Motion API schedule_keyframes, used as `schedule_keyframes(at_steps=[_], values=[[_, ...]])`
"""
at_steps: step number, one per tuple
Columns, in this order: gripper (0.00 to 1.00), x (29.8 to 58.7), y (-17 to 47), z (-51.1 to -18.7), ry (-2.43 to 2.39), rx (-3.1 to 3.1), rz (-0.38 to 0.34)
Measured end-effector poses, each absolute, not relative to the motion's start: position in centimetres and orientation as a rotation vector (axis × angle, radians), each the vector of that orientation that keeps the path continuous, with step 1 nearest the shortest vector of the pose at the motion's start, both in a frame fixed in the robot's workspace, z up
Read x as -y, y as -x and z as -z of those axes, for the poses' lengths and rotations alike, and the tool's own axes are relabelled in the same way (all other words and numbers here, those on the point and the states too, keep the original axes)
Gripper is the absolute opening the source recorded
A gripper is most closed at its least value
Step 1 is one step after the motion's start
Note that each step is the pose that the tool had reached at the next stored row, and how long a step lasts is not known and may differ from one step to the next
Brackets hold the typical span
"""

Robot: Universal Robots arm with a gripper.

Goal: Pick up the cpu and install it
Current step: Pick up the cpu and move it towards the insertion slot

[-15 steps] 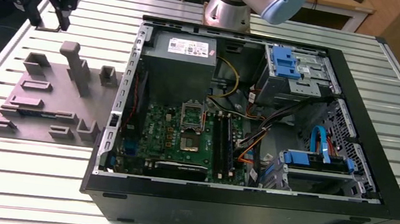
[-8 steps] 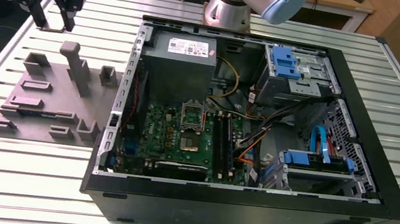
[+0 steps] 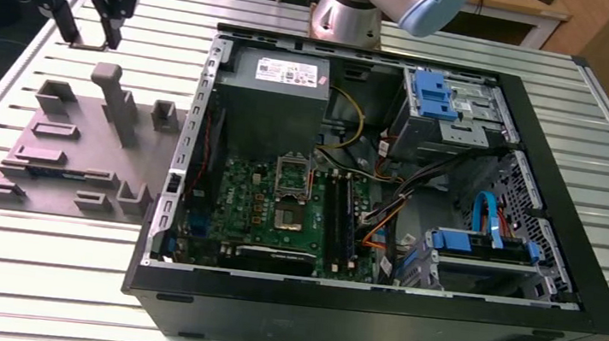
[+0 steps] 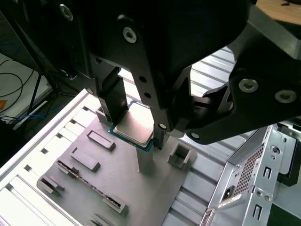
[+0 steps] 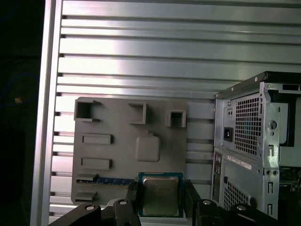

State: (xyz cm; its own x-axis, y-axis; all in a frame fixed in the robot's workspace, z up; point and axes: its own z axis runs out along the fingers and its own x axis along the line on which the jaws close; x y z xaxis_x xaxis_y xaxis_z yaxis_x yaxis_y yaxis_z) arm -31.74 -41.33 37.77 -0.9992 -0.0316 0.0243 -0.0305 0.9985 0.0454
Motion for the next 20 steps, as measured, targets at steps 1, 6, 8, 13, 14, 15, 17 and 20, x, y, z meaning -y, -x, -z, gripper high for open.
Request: schedule_keyframes(at_steps=[1, 6, 8, 13, 14, 15, 17, 20], values=[[0.47, 41.3, 31.7, -37.8, -0.048, 3.115, 0.070], [0.47, 41.3, 31.1, -37.8, -0.048, 3.115, 0.070], [0.47, 41.3, 30.8, -37.8, -0.048, 3.115, 0.070], [0.47, 41.3, 29.6, -37.8, -0.048, 3.115, 0.070], [0.47, 41.3, 29.3, -37.8, -0.048, 3.115, 0.070], [0.47, 41.3, 29.1, -37.8, -0.048, 3.115, 0.070], [0.47, 41.3, 28.6, -37.8, -0.048, 3.115, 0.070], [0.47, 41.3, 28.0, -37.8, -0.048, 3.115, 0.070]])
